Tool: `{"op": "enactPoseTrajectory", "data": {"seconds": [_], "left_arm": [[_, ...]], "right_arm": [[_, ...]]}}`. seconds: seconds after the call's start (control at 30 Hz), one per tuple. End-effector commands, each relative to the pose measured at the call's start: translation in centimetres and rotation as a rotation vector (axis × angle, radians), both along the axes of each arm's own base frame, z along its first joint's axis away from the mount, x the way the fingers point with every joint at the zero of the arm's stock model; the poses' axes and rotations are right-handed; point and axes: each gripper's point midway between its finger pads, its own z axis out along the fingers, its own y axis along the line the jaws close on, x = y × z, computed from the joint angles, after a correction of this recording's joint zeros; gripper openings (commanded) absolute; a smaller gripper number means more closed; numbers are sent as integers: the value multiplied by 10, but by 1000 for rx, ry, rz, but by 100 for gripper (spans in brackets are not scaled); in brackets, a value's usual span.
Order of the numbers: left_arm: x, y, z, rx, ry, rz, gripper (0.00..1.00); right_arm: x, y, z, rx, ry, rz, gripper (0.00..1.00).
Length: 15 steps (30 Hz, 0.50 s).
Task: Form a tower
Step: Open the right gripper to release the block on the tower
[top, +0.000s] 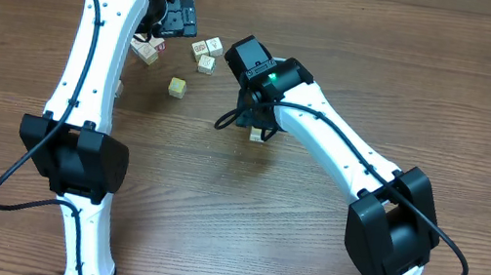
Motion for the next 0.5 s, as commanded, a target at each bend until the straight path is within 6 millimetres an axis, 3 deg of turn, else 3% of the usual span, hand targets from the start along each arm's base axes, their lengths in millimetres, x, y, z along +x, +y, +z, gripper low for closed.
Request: {"op": "enactPoseTrajectory", "data": {"seconds": [0.0,0.47], "left_arm": [[1,-3,11,-12,-31,8,100],[1,-3,11,-12,-31,8,99]], "right_arm": [[1,-5,-5,-19,-3,-10,59],[6,-3,-4,-6,-19,-14,63]]}}
